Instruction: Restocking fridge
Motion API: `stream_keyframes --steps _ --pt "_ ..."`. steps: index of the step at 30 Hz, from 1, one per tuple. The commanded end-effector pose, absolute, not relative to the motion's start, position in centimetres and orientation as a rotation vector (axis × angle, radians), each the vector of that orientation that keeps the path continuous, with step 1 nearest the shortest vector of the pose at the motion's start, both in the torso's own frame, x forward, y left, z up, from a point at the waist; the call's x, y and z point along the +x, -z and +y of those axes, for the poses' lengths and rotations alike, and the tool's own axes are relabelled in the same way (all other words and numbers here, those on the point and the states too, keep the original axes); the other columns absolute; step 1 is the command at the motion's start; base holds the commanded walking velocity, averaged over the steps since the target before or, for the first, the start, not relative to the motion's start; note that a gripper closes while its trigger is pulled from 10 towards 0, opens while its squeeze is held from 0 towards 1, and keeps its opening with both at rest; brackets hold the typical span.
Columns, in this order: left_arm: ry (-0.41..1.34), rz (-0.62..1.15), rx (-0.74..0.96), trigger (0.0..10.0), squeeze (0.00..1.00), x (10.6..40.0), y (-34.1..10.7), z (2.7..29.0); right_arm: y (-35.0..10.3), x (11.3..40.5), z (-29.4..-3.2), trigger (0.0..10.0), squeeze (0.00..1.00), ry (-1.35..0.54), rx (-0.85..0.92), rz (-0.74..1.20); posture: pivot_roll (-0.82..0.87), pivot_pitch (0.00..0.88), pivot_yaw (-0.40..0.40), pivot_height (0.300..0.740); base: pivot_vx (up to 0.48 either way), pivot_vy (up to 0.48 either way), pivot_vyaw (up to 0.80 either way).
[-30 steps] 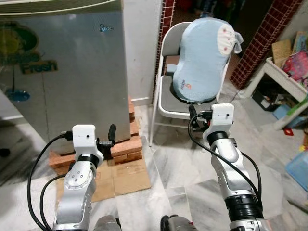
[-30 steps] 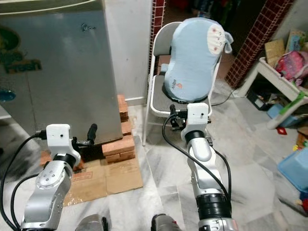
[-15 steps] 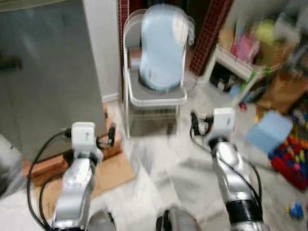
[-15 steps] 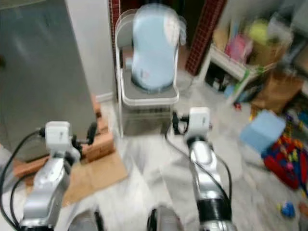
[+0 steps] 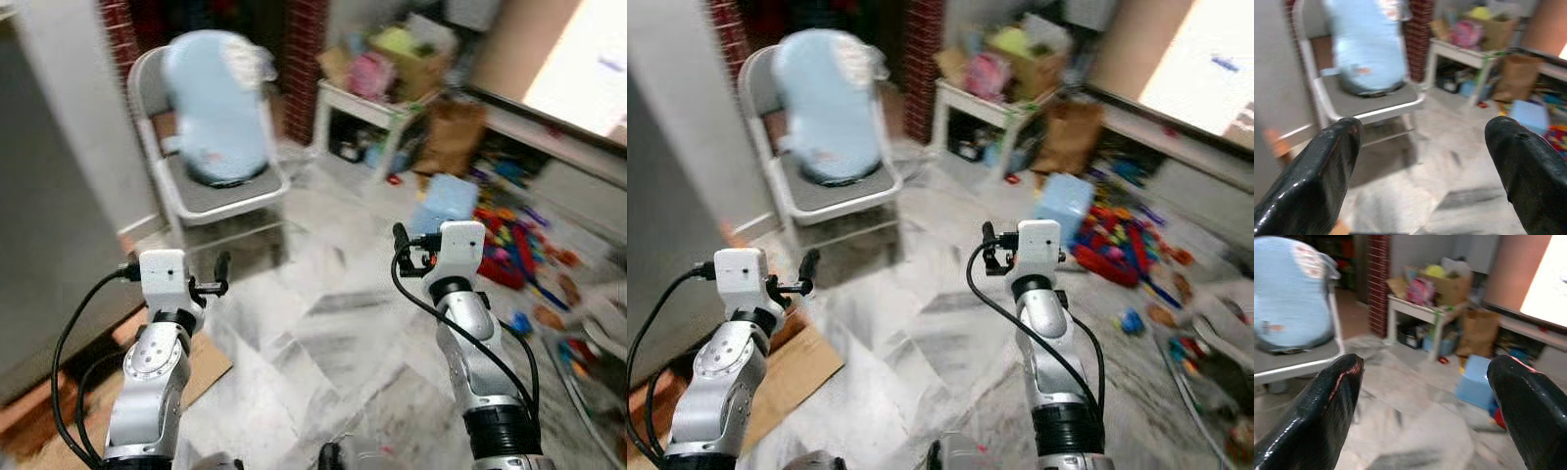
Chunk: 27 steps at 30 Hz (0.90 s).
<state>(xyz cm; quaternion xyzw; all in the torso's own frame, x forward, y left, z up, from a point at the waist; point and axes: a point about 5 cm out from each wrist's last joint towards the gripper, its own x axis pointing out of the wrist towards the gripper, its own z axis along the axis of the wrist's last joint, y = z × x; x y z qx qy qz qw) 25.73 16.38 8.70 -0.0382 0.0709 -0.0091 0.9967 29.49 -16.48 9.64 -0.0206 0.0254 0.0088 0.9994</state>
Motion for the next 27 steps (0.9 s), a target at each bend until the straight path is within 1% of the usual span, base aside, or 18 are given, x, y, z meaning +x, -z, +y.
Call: stream_keyframes --steps 1,10,12,14,27 --pt "0.028 0.149 -0.079 10.0 0.00 25.8 -8.5 16.3 -10.4 29.7 -16.7 10.0 0.00 -0.007 -0.049 0.029 0.00 0.029 -0.044 0.740 0.000 0.480 -0.80" --pt "0.015 0.153 -0.084 10.0 0.00 25.6 -8.3 16.7 -10.4 29.7 -16.6 10.0 0.00 -0.014 -0.050 0.030 0.01 0.027 -0.046 0.740 0.000 0.479 -0.80" --pt "0.011 0.155 -0.084 10.0 0.00 25.5 -8.3 16.7 -10.4 29.7 -16.5 10.0 0.00 -0.015 -0.049 0.029 0.01 0.027 -0.046 0.740 0.000 0.352 -0.80" --pt "0.005 0.152 -0.082 10.0 0.00 25.3 -8.3 16.8 -10.4 29.7 -16.5 10.0 0.00 -0.016 -0.046 0.030 0.01 0.026 -0.046 0.740 0.000 0.000 -0.64" --pt "-0.013 0.155 -0.087 10.0 0.00 24.4 -8.0 16.9 -10.0 29.3 -16.2 10.0 0.00 -0.036 -0.046 0.039 0.02 0.025 -0.055 0.740 0.000 0.000 0.00"
